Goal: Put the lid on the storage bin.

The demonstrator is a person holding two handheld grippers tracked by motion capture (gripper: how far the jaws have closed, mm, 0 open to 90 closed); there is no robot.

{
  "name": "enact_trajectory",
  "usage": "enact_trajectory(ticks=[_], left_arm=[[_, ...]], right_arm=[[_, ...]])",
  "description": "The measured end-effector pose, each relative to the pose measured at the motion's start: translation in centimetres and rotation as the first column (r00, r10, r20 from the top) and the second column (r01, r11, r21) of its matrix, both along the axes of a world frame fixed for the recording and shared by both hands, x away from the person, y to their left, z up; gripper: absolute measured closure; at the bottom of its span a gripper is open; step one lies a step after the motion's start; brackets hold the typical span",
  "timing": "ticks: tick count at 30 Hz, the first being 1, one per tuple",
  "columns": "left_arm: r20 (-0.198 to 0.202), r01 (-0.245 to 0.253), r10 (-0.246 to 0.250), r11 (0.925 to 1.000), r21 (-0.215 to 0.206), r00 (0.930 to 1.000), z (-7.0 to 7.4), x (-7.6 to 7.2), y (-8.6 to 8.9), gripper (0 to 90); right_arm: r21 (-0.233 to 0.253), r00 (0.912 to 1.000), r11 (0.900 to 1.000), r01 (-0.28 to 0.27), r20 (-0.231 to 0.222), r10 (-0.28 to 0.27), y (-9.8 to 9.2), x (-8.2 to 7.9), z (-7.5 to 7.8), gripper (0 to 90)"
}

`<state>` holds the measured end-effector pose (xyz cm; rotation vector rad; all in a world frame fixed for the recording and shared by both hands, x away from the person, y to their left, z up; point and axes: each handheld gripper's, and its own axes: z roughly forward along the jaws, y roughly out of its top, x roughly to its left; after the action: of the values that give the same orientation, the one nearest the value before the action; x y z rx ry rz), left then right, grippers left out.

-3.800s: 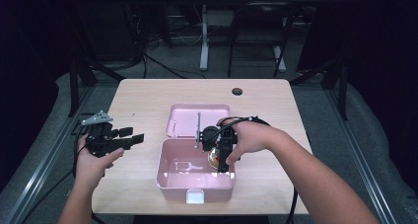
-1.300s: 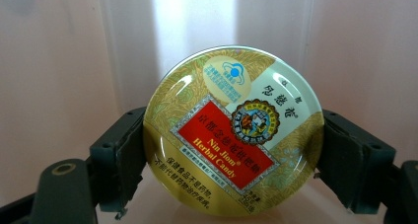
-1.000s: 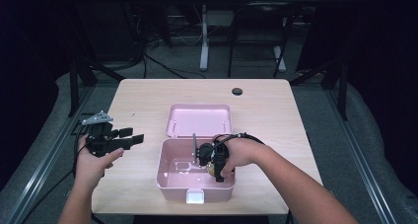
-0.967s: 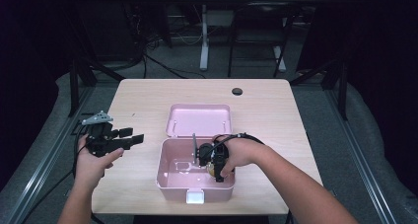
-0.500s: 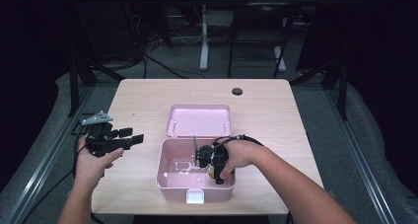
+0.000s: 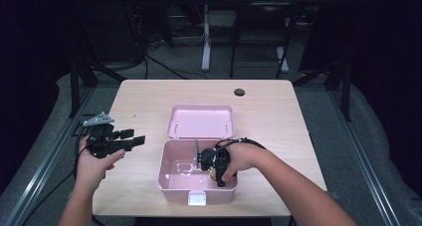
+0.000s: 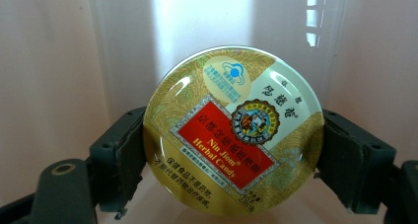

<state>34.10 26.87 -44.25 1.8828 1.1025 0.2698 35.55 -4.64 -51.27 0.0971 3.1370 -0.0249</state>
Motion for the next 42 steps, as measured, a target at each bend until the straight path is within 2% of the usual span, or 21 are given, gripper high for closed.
enact_trajectory(ticks=[13,19,27,30,39,42], left_arm=[[-0.003,0.005,-0.005,1.0000,0.002,1.0000,0.0,0.0,0.0,39.4],[-0.005,0.003,-0.003,1.0000,0.000,1.0000,-0.1,0.0,0.0,39.4],[-0.004,0.004,-0.004,1.0000,0.004,1.0000,-0.1,0.0,-0.2,39.4],[-0.007,0.002,-0.002,1.0000,0.008,1.0000,-0.1,0.0,-0.2,39.4],[-0.010,0.026,-0.026,0.9995,0.017,0.9996,-0.2,-0.2,-0.8,40.4],[-0.010,0.024,-0.023,0.9994,0.025,0.9997,-0.4,-0.2,-0.9,40.4]], right_arm=[[-0.006,1.0000,1.000,0.005,0.000,-0.005,0.0,0.2,-0.5,19.6],[0.027,0.9996,0.999,0.021,-0.021,-0.020,-0.1,0.4,-0.7,19.3],[0.035,0.9996,0.999,0.018,-0.025,-0.017,-0.2,0.4,-0.5,15.2],[0.061,0.9997,0.998,0.023,-0.015,-0.022,-0.3,0.5,0.2,17.0],[0.164,0.9985,0.986,0.031,0.040,-0.038,-1.2,0.0,4.5,20.1],[0.188,0.9952,0.980,0.063,0.062,-0.076,-1.6,0.1,5.6,21.4]])
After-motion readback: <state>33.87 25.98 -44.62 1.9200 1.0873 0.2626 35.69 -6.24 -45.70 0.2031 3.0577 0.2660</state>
